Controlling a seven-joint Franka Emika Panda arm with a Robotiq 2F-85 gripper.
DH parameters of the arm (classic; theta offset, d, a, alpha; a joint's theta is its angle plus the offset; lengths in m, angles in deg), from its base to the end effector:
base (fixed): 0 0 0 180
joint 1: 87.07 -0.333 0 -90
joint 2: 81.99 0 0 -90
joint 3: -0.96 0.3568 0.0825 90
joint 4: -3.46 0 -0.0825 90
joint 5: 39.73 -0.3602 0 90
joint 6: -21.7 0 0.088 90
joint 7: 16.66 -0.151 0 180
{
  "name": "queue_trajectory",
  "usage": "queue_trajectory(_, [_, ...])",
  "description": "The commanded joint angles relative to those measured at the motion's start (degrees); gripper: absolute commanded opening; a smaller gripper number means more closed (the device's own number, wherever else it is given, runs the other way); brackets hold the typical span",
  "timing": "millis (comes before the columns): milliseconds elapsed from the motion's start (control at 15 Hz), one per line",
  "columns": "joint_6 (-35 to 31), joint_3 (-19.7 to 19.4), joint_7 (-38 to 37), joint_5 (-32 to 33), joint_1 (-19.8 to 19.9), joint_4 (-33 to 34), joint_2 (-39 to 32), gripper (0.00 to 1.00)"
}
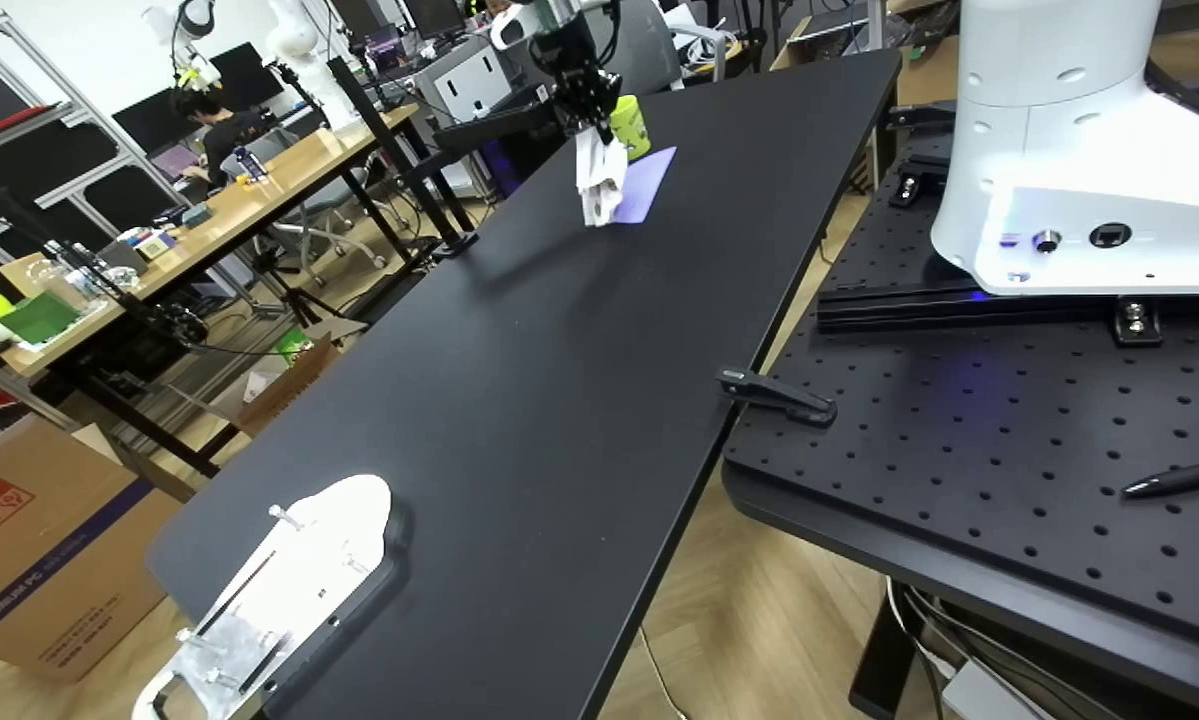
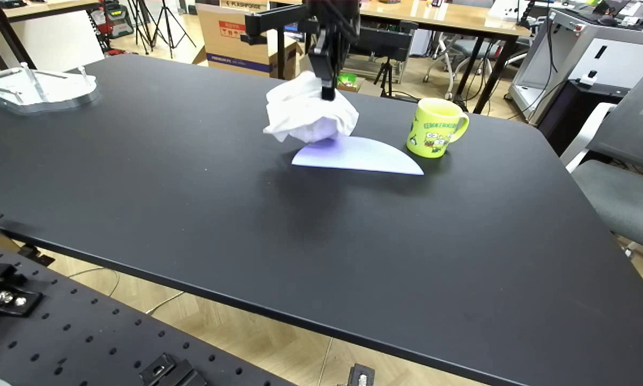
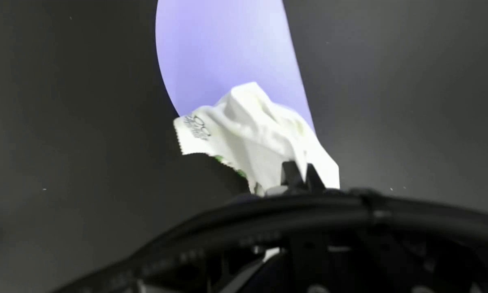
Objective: Put the white cloth on the rack.
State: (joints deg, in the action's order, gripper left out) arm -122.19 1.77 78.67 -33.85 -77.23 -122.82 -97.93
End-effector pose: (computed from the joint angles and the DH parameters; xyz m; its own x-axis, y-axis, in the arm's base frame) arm 0.5484 -0.0891 0.2710 -0.0162 0.9980 -0.0611 0.9996 0.0175 0.0213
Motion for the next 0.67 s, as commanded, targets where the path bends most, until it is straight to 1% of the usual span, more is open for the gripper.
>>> queue_trajectory(0, [11.9, -1.8, -10.3, 2.2, -3.6, 2.8, 8.8, 0.01])
queue_trajectory(133, [17.6, -1.4, -15.1, 3.7, -5.0, 6.2, 11.3, 0.01])
queue_trajectory(333, [24.6, -0.6, -19.8, 5.6, -7.1, 12.1, 12.7, 0.01])
queue_trajectory(600, [31.0, 0.8, -20.8, 4.6, -9.6, 18.3, 11.2, 0.01])
